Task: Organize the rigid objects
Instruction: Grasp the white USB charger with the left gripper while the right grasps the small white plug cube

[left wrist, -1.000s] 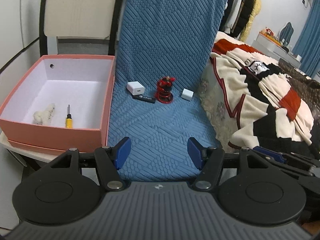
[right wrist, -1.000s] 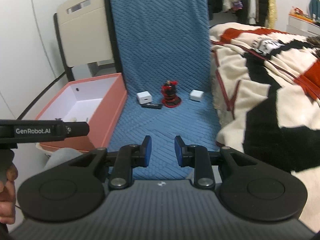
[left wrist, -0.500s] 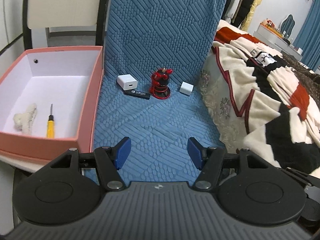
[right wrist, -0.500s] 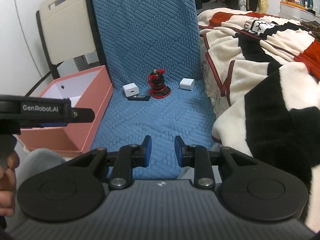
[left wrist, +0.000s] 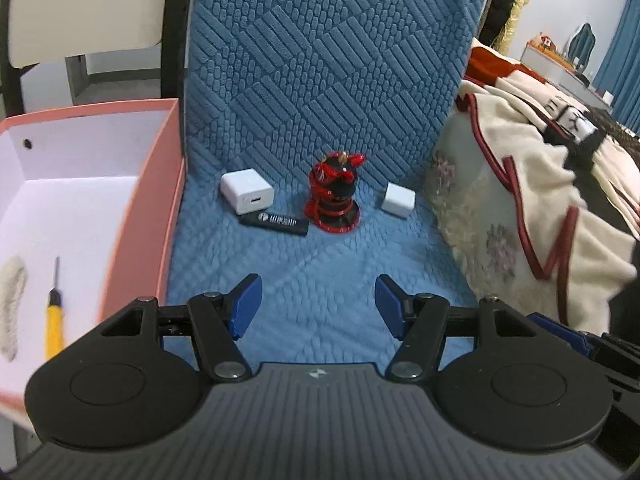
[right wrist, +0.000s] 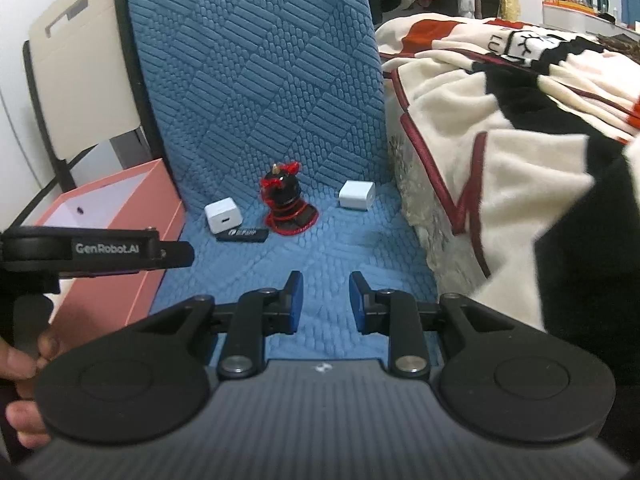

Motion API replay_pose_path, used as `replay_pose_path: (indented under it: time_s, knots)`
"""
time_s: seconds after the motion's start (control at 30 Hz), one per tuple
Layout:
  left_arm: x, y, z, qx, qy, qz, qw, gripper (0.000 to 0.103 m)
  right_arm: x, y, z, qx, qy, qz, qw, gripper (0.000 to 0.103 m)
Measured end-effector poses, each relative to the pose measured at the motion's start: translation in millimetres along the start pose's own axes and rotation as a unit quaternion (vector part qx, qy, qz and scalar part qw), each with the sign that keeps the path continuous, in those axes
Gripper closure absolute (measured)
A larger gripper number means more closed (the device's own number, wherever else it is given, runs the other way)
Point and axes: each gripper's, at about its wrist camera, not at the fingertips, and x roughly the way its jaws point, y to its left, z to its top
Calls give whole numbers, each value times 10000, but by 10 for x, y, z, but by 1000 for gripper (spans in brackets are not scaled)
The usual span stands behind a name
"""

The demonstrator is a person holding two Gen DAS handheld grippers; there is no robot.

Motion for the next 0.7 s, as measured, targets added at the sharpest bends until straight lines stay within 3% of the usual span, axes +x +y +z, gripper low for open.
replay_pose_path:
  time_s: [0.2, 0.5, 0.7]
  knots:
    - [415, 19, 158, -7, -107, -26, 9999, 35, 318, -27, 97, 191, 50, -27, 9998, 73]
    - [947, 17, 373, 140, -120, 153, 9997, 33, 827, -50, 246, 93, 104, 102, 9999, 73]
    - [1210, 71, 518, -36, -121, 222, 9997, 30, 1095, -46, 338, -61, 132, -8, 9999, 73]
